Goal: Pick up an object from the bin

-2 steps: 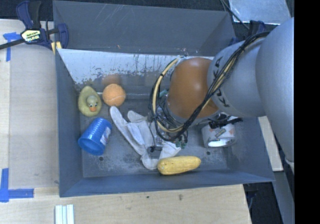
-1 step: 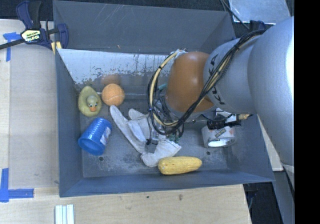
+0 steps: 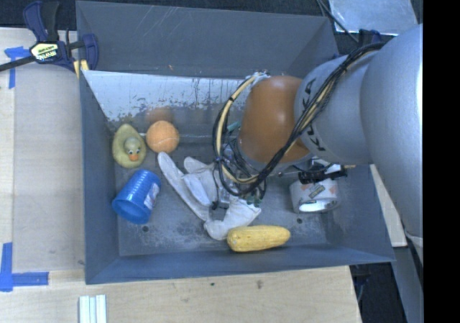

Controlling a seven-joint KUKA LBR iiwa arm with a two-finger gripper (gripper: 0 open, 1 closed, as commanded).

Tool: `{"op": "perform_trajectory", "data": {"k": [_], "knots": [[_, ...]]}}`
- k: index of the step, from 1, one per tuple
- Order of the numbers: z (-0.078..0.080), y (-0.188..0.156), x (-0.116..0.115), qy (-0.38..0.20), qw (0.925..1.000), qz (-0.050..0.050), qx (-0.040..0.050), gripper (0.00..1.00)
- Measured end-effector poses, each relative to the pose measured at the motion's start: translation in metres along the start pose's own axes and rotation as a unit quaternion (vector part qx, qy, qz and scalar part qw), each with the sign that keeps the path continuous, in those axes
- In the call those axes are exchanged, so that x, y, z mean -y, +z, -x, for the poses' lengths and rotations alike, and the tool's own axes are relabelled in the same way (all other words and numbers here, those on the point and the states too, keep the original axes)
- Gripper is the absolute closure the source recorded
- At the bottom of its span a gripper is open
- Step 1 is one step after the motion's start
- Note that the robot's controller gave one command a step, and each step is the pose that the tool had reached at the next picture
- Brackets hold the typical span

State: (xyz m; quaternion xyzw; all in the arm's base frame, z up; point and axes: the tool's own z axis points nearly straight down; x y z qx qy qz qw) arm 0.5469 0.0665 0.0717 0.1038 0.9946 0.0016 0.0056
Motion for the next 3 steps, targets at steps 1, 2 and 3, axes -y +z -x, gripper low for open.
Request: {"op": "perform_trajectory", "data": {"k": [1,2,3], "knots": [[-0.0010,-0.0026,0.0002,0.006,1.0000,0.000,-0.0011,1.00],[-0.0006,-0.0025,0.0001,0.009,1.0000,0.000,-0.0016,1.00],[-0.0010,-0.0051,0.0003,0.011,0.9999,0.000,-0.0018,1.00]]}}
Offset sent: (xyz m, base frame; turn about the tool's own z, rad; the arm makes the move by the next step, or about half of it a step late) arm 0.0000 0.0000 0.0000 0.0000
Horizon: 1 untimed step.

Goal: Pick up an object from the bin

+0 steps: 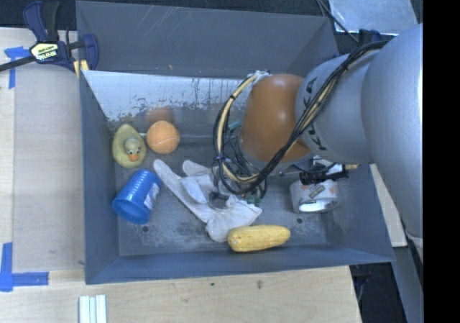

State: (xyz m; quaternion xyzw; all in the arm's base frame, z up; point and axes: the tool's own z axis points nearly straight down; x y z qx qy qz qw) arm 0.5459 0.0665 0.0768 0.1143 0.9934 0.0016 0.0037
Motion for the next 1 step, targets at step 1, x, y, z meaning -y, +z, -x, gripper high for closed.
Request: {"op": "perform_trajectory", "data": {"k": [1], "knots": [[-0.0005,-0.0125,0.0005,0.000,1.0000,0.000,0.0001,1.00]]}}
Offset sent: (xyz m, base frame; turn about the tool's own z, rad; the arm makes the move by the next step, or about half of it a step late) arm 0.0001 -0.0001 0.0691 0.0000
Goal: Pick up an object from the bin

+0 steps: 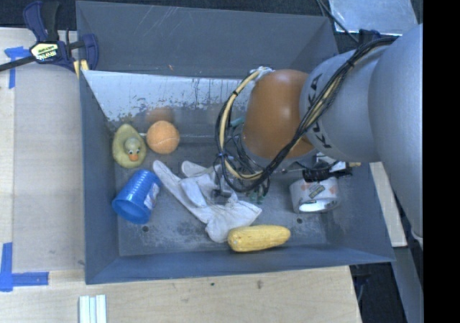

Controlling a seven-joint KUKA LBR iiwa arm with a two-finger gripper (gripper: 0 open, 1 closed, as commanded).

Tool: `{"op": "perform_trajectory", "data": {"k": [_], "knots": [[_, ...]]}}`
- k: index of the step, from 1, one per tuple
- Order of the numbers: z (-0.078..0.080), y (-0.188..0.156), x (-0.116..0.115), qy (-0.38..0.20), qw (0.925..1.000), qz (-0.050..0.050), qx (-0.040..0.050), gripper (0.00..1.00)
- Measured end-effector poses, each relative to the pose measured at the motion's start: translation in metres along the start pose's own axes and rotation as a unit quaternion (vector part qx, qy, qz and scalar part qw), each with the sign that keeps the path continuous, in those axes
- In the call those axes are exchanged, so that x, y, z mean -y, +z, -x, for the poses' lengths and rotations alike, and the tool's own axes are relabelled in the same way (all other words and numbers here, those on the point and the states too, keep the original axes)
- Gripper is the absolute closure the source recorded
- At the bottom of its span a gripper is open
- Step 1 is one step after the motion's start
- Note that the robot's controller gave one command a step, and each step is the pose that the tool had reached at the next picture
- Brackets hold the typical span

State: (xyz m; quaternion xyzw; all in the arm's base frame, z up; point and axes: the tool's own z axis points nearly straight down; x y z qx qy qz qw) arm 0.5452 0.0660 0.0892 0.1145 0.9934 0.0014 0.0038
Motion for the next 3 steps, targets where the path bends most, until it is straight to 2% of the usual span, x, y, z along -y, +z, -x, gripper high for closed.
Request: {"op": "perform_trajectory", "data": {"k": [2,3], "knots": [[0.000,-0.033,0.000,0.000,1.0000,0.000,-0.0017,1.00],[0.001,-0.050,0.000,0.000,1.0000,0.000,0.0006,1.00]]}}
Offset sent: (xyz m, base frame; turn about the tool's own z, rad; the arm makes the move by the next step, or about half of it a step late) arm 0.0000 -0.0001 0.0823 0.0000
